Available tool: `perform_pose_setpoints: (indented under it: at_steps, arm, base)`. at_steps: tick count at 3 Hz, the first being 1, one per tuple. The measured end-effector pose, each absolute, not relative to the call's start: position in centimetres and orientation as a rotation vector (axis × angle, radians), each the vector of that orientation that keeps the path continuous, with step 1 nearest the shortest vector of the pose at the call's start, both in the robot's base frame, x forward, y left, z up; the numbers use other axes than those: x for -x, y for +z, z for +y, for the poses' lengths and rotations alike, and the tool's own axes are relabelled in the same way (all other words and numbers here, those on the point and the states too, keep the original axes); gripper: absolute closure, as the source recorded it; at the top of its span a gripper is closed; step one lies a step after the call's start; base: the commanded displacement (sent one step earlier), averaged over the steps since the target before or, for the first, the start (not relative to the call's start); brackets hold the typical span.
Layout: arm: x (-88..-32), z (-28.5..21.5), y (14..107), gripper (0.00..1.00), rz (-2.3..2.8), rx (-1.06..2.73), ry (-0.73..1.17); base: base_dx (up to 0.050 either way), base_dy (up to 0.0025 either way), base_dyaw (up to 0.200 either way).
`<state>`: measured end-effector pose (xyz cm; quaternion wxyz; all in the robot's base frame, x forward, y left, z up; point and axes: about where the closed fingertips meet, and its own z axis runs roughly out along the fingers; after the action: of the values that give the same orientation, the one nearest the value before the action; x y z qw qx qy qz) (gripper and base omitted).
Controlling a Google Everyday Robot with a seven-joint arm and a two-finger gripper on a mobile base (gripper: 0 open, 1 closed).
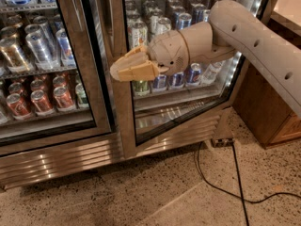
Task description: Open right fridge door
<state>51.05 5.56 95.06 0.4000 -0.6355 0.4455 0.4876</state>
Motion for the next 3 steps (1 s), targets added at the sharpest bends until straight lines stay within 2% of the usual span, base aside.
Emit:
perform_pose_setpoints:
  at_steps: [1, 2, 3]
  arm:
    - [-48.3, 6.4, 92.3, 0.35, 1.127, 1.609, 1.235]
    - [-42.8, 7.9, 91.5, 0.04, 1.044, 1.517, 1.167]
    - [-37.5, 8.9, 91.1, 0.0, 0.966, 1.433, 1.183]
  base:
    - [0.0, 0.0, 0.0]
    - [0.0, 0.0, 0.0]
    - [0.0, 0.0, 0.0]
